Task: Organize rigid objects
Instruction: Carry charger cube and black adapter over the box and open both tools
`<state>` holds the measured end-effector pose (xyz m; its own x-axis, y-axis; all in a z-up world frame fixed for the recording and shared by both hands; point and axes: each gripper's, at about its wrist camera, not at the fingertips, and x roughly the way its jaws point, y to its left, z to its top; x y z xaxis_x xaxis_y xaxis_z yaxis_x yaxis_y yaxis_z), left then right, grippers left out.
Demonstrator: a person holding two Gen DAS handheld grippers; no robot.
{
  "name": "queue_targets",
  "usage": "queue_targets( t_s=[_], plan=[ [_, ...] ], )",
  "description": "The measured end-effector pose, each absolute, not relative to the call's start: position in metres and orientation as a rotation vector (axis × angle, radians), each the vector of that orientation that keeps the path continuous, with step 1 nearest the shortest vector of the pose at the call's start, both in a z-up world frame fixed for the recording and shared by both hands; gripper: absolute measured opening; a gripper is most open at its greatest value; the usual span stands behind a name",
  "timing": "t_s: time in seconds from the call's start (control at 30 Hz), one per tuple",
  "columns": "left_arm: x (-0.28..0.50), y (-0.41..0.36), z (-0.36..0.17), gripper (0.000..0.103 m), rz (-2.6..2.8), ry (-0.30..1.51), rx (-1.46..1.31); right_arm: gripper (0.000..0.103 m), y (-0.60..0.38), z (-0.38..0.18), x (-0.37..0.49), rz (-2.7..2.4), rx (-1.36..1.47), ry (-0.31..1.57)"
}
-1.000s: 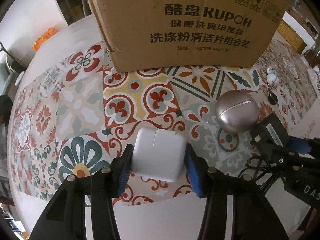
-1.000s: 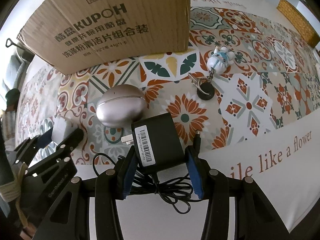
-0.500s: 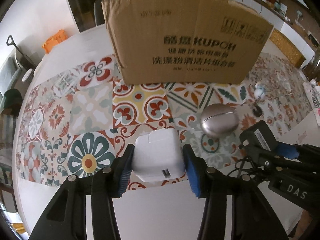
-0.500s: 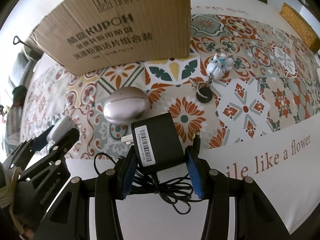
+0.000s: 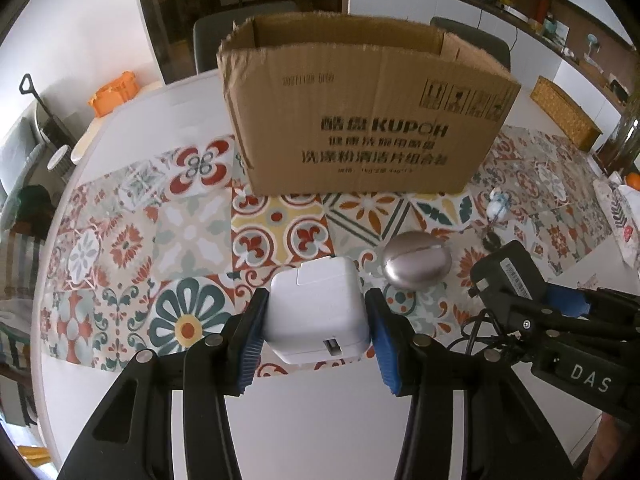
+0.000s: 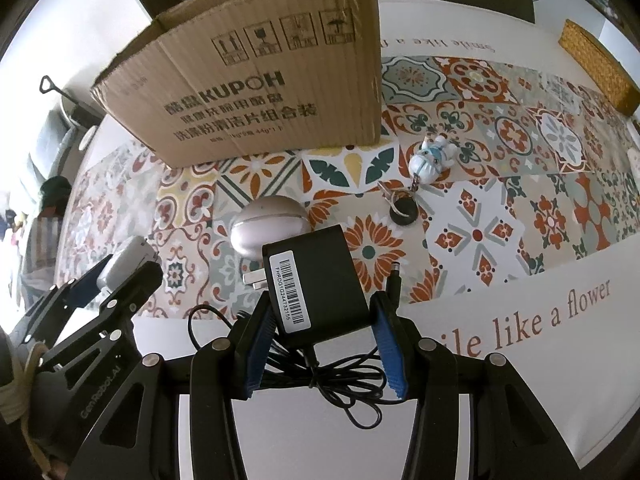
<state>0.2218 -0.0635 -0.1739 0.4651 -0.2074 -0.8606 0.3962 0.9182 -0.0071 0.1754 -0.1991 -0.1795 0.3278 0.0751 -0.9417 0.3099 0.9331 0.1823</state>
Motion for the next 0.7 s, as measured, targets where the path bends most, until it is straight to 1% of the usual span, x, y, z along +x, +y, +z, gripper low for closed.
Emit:
queue_targets(
  t_s=[0.5, 0.7],
  plan=[
    [0.239, -0.072, -0.102, 0.048, -0.379, 0.859, 0.188, 0.048, -0.202, -0.105, 0.189, -0.119, 0.344, 1.042],
    [0.252, -0.073, -0.078, 0.048, -0.377, 0.82, 0.177, 0.048, -0.205, -0.085, 0.2, -0.114, 0.345, 0.989]
  ],
)
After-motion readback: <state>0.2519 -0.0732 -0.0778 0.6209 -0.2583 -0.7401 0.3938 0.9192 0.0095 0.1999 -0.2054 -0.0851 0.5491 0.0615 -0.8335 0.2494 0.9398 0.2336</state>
